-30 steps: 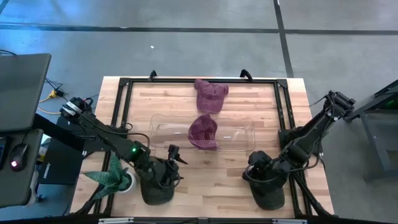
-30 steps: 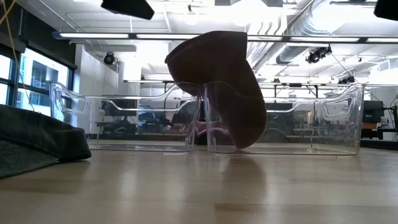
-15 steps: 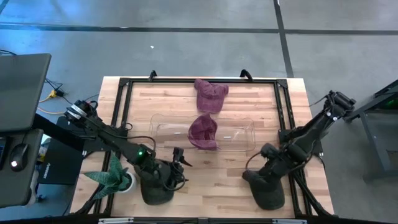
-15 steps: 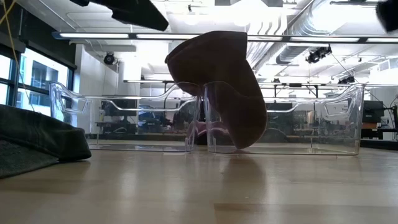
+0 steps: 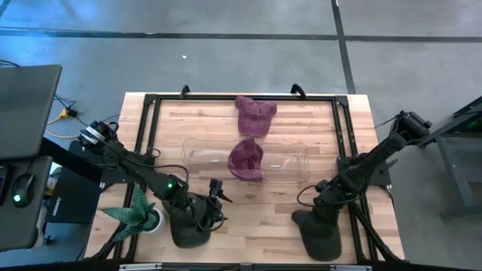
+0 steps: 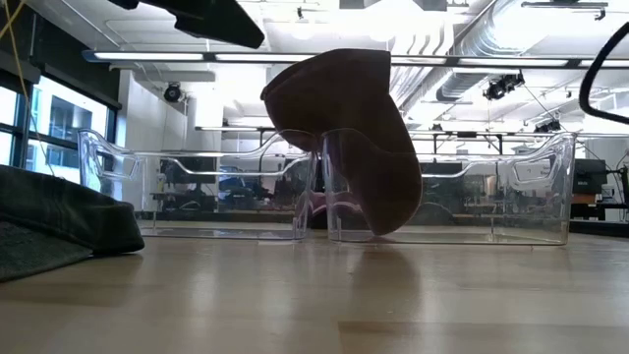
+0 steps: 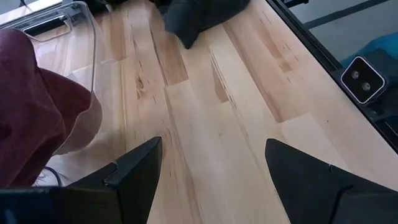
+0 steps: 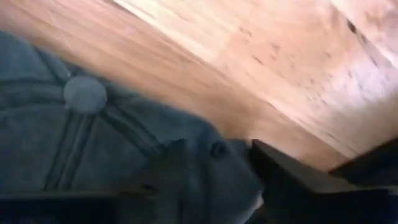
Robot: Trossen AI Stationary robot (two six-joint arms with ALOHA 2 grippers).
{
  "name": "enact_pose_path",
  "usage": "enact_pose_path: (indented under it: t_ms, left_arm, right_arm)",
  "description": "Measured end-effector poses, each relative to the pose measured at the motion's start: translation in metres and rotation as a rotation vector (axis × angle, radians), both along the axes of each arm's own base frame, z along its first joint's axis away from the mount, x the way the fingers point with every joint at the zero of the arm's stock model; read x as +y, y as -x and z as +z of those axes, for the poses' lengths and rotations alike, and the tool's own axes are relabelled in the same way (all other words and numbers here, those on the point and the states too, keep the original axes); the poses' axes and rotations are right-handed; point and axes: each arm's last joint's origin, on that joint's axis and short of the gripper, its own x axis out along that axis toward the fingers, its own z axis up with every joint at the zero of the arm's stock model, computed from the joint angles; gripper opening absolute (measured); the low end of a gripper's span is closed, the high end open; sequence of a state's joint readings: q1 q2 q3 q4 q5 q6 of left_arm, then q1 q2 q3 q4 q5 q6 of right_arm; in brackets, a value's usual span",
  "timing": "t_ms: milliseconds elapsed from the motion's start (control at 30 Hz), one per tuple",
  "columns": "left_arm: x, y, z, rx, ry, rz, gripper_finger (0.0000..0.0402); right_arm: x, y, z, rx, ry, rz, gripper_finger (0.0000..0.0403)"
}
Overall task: Pick & Place hat
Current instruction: Put the right black cap into the left transparent bin
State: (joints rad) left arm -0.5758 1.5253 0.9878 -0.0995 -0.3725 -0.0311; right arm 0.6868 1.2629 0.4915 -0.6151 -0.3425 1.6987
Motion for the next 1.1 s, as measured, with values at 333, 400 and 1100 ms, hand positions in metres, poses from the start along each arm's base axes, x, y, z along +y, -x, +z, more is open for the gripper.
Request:
enact_pose_path:
  t_ms: [333, 400, 1100]
  left_arm:
    - [0.003, -0.005, 0.004, -0.047, 0.027, 0.012, 0.0277]
    - [0.006, -0.01, 0.008, -0.093, 0.054, 0.034, 0.0277]
    - [0.042, -0.061, 0.028, -0.425, 0.473, -0.041, 0.0277]
  right_arm:
    - [0.022, -0.037, 0.074, -0.489, 0.134, -0.007, 0.0025]
    - [0.028, -0.046, 0.099, -0.649, 0.191, 0.011, 0.0011]
    - [0.063, -0.098, 0.165, -1.277, 0.843, 0.18, 0.0006]
